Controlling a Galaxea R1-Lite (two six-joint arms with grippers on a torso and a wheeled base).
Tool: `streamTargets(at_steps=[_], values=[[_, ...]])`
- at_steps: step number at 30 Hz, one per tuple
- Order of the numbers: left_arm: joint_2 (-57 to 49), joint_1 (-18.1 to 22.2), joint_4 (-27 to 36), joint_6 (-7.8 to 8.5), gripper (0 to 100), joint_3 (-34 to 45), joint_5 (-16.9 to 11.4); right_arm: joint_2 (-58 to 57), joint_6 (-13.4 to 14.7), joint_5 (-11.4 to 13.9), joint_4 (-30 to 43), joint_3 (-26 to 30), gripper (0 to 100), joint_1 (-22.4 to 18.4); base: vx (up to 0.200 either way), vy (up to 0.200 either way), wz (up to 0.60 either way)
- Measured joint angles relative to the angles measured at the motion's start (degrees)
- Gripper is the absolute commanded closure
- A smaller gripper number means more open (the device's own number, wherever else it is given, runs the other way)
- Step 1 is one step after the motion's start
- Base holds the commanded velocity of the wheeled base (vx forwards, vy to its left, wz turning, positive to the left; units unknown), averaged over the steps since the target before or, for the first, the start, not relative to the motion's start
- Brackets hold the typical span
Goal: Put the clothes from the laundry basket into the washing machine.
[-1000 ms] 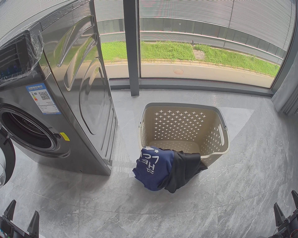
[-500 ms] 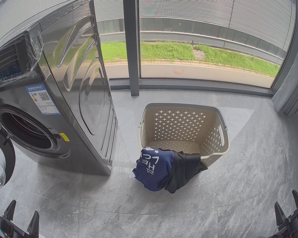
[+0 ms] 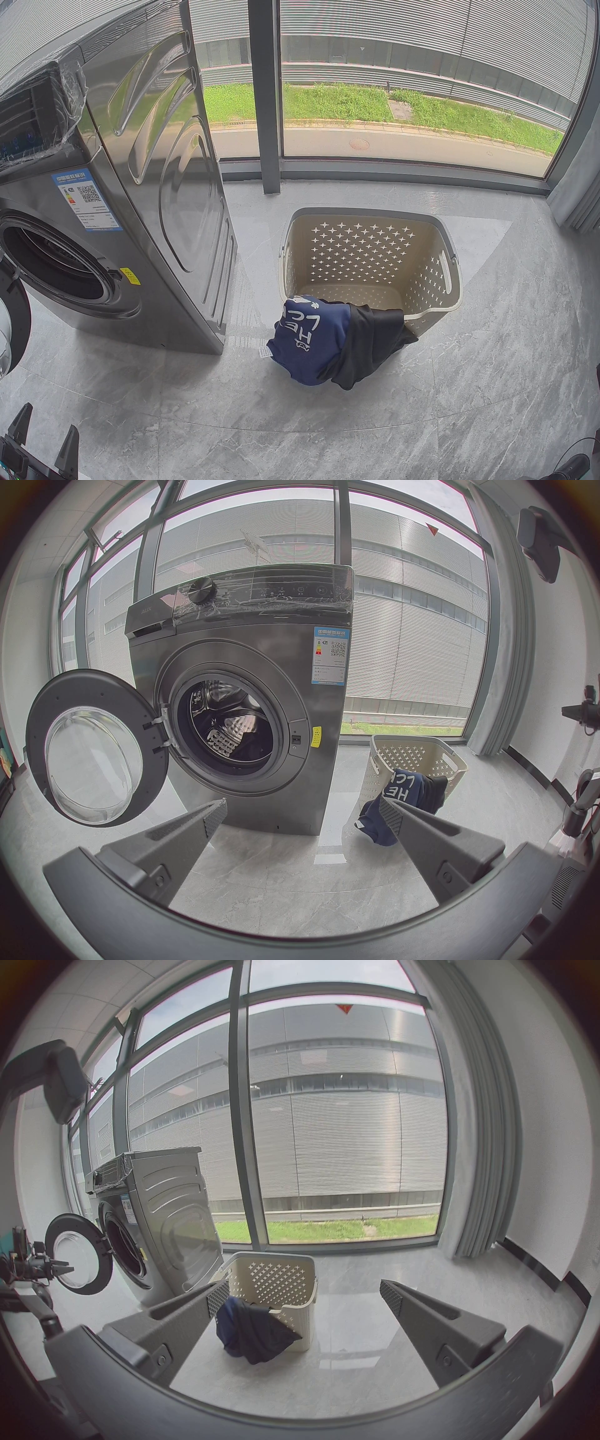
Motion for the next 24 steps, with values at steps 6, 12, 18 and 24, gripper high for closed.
streamTargets(at_steps=[6,12,18,24], values=[[0.0,0.0,0.0,0.02,0,0.0,0.0,12.7,1.8,4.4,-1.9,-3.3,0,0.5,0.0,0.0,0.0],[0.0,0.0,0.0,0.02,0,0.0,0.0,25.8,2.8,8.6,-3.7,-5.5,0,1.2,0.0,0.0,0.0],[0.0,0.0,0.0,0.05,0,0.0,0.0,37.4,3.6,9.7,-4.4,-6.7,0,3.4,0.0,0.0,0.0],[0.0,0.0,0.0,0.0,0,0.0,0.0,47.8,8.8,8.0,-4.9,-8.4,0,8.0,0.0,0.0,0.0]])
